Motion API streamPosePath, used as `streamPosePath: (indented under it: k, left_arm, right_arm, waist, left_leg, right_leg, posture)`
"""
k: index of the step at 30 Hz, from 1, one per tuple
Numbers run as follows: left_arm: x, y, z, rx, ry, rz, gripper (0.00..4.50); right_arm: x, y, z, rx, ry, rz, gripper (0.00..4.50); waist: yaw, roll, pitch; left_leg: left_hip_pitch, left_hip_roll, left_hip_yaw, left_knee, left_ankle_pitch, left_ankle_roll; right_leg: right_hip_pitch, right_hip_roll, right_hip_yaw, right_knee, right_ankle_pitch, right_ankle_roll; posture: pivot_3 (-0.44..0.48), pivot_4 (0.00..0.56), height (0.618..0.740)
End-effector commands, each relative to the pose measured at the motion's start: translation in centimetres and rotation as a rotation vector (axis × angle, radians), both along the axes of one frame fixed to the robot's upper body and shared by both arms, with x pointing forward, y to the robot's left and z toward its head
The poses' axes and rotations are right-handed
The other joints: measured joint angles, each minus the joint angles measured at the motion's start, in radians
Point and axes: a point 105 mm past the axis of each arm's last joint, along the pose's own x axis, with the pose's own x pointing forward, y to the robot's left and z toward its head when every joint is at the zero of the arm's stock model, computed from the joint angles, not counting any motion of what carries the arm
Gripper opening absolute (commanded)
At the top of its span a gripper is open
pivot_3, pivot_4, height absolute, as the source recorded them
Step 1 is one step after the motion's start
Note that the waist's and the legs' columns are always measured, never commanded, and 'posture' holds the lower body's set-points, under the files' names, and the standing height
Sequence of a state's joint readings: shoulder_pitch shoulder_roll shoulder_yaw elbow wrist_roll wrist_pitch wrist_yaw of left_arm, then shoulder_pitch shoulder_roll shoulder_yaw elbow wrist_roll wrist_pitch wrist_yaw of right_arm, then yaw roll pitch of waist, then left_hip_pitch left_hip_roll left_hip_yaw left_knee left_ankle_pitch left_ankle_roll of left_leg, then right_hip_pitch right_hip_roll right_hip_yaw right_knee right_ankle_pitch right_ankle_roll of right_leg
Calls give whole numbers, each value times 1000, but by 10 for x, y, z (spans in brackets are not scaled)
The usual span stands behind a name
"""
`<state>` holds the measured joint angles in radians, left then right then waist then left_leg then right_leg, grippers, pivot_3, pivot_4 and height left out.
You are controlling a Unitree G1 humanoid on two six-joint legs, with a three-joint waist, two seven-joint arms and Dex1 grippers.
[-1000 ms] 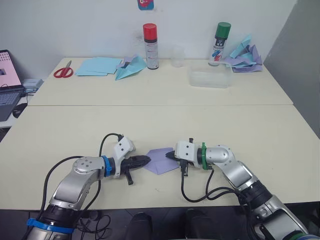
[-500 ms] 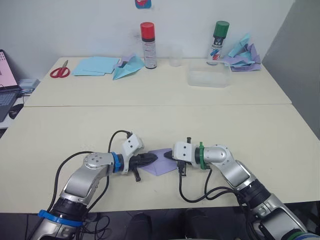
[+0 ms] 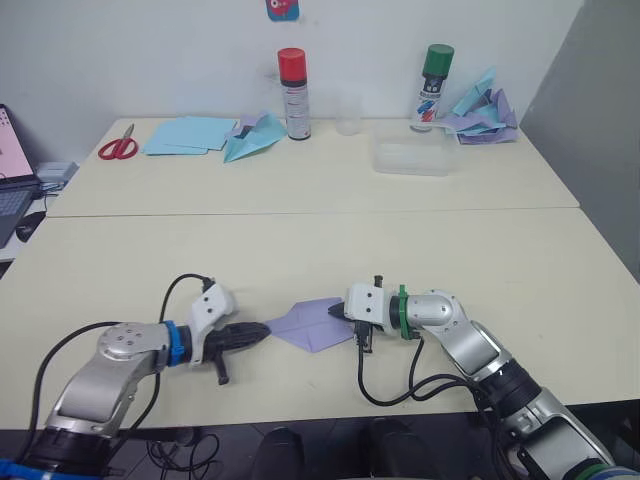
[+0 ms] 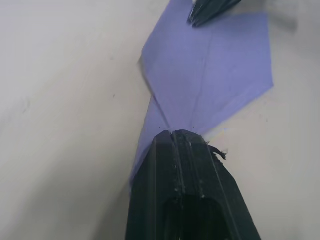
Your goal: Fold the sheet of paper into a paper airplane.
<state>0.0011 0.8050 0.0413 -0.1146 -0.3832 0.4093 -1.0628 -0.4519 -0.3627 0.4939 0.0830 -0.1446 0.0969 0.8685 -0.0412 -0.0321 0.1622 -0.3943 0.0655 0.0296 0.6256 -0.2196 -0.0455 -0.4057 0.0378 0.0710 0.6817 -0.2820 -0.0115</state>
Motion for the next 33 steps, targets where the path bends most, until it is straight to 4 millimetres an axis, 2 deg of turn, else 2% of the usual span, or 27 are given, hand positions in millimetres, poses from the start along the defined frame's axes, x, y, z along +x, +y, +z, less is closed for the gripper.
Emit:
streamPosePath:
  k: [1, 4, 9, 15, 19, 24, 28, 33]
  left_arm:
    - [2, 0, 25, -101, -21, 15, 0]
    - [5, -17, 36, -142, -53, -27, 0]
    - [5, -44, 40, -181, -72, -77, 0]
    - [3, -49, 7, -81, -25, -99, 0]
    - [1, -58, -6, -60, -6, -137, 0]
    - [-13, -70, -18, -46, 22, -217, 0]
    - [-13, -79, -15, -71, 8, -235, 0]
    - [8, -72, 10, -148, -64, -139, 0]
  right_arm:
    - [2, -11, -17, -61, 47, -28, 36]
    - [2, -10, -17, -56, 49, -22, 36]
    - [2, -10, -14, -45, 50, -15, 36]
    - [2, -10, -12, -36, 50, -18, 36]
    - [2, -11, -12, -32, 52, -23, 36]
    - [3, -12, -11, -32, 51, -32, 36]
    - [5, -12, -10, -33, 49, -38, 36]
    - [5, -13, -12, -37, 51, -37, 36]
  waist:
    - [-1, -1, 0]
    - [3, -2, 1]
    - [3, -2, 1]
    - [3, -2, 1]
    - [5, -2, 1]
    - [7, -2, 1]
    - [7, -2, 1]
    - [7, -2, 1]
  left_leg:
    - [-1, 0, 0, 0, 0, 0]
    - [-2, 0, -1, 1, 0, 0]
    - [-3, -1, 0, 1, 0, 0]
    - [-3, -2, 0, 0, 0, 0]
    - [-4, -2, 0, 0, 0, 0]
    - [-3, -2, 1, 1, 0, 0]
    - [-3, -2, 1, 1, 0, 0]
    - [-4, -2, 0, 2, 0, 0]
  right_leg:
    - [0, 0, -1, 0, 0, 0]
    - [-1, -1, -2, 0, 0, 0]
    - [0, -2, 0, -1, 1, 3]
    - [-1, -1, -1, -1, 3, 6]
    - [-1, -1, -2, -1, 2, 6]
    - [0, -2, -1, -1, 2, 5]
    - [0, -2, -1, -1, 2, 5]
    - [0, -2, -1, -1, 3, 6]
  posture:
    - [0, 150, 740]
    - [0, 150, 740]
    - [0, 150, 740]
    - [0, 150, 740]
    - [0, 150, 740]
    - [0, 150, 740]
    - [0, 150, 740]
    - [0, 150, 740]
